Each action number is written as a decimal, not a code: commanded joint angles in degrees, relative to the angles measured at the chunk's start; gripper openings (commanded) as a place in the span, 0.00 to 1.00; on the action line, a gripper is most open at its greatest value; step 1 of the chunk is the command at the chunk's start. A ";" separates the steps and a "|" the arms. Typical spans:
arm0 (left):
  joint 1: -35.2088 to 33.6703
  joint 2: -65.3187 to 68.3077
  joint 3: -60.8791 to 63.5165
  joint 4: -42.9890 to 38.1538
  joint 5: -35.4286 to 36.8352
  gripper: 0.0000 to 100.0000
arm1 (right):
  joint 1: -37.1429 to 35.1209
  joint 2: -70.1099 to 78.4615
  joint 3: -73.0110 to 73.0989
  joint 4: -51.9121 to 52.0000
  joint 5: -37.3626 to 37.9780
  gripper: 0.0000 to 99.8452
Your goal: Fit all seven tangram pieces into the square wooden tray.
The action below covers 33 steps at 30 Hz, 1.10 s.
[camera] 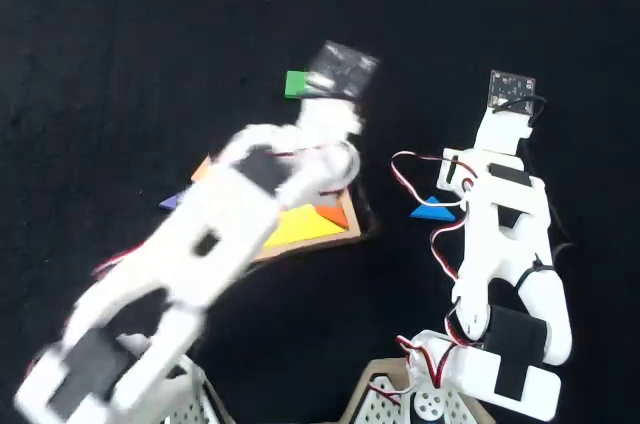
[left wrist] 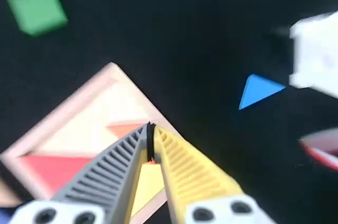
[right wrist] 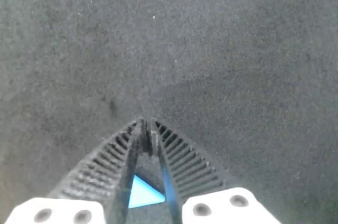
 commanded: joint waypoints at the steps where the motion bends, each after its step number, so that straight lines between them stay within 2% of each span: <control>1: -13.41 -22.68 3.65 11.16 0.44 0.03 | -1.85 -2.33 -0.13 -1.14 0.09 0.01; 4: -25.80 -30.86 14.02 12.40 0.18 0.03 | -5.10 -2.51 -0.48 -0.88 1.58 0.01; 6: -31.60 -34.46 22.64 10.02 0.18 0.03 | -8.70 -2.86 -1.63 0.62 6.51 0.01; 9: -35.82 -39.65 36.70 1.49 0.18 0.03 | -15.12 -1.80 -9.71 12.84 12.22 0.01; 12: -38.02 -43.43 47.60 -9.14 0.18 0.03 | -19.16 1.54 -21.76 25.67 10.11 0.02; 14: -39.52 -44.84 52.26 -15.47 0.35 0.03 | -21.71 5.23 -29.14 30.51 9.23 0.04; 20: -37.67 -44.22 61.58 -26.81 0.62 0.03 | -29.71 17.19 -41.98 35.87 9.49 0.23; 25: -37.49 -42.81 61.93 -28.66 0.44 0.03 | -34.02 26.24 -44.88 34.90 9.41 0.23; 33: -37.41 -42.64 61.41 -28.66 0.53 0.03 | -34.73 35.91 -50.68 34.46 6.68 0.23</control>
